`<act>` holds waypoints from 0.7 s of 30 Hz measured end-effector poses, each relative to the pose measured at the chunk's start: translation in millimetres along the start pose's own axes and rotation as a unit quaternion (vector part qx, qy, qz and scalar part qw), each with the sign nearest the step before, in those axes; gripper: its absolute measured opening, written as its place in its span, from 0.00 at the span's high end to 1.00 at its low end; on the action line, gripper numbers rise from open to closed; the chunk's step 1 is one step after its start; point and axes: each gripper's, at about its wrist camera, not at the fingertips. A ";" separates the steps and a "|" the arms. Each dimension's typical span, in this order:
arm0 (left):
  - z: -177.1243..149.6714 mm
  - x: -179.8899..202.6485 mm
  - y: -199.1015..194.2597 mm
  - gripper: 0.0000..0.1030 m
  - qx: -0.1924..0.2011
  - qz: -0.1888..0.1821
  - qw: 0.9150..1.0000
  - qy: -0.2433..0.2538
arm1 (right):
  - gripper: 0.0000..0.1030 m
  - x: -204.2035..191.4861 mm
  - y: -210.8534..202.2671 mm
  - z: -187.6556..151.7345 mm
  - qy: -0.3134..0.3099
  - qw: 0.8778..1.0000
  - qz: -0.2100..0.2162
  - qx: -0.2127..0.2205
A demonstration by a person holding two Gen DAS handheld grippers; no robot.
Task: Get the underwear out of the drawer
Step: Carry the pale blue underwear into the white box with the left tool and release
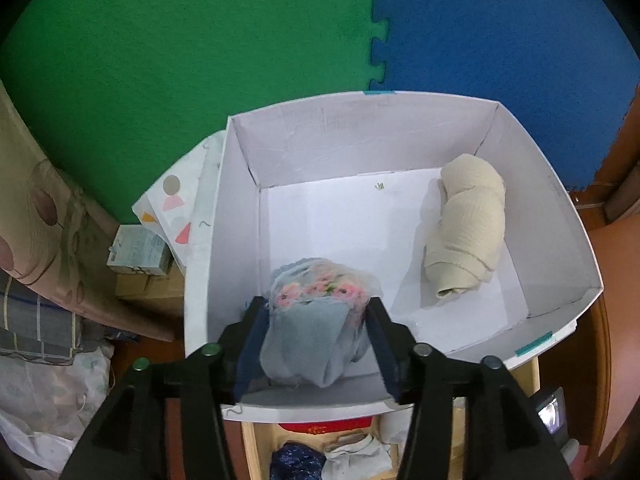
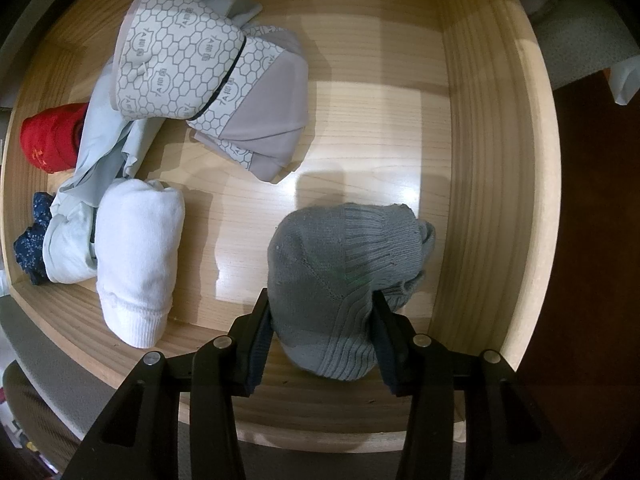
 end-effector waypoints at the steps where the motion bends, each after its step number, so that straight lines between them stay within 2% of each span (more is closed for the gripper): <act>1: 0.4 0.3 -3.1 0.46 0.002 0.001 1.000 0.001 | 0.57 -0.1 -0.1 -0.1 0.000 1.000 0.000 0.000; 6: 2.1 -5.0 -19.9 0.46 0.008 -0.017 1.000 -0.013 | 0.57 -0.3 -0.3 0.2 -0.001 1.000 0.000 0.000; 12: -3.3 -9.7 -43.2 0.46 0.022 -0.019 0.999 -0.013 | 0.57 -0.4 2.3 0.5 -0.001 1.000 -0.002 0.000; 18: -26.7 -22.8 -61.7 0.46 0.041 0.016 0.999 -0.018 | 0.57 -2.1 3.8 0.6 -0.003 1.000 -0.007 0.000; 21: -43.2 -31.3 -65.7 0.46 0.043 0.014 0.999 -0.020 | 0.57 -3.4 5.2 -0.3 -0.004 1.000 -0.009 0.000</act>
Point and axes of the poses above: each gripper's, at about its wrist camera, not at the fingertips, and y roughly the way its jaws point, x to its right, z to its top, and after that the axes turned 3 degrees about x, right-handed
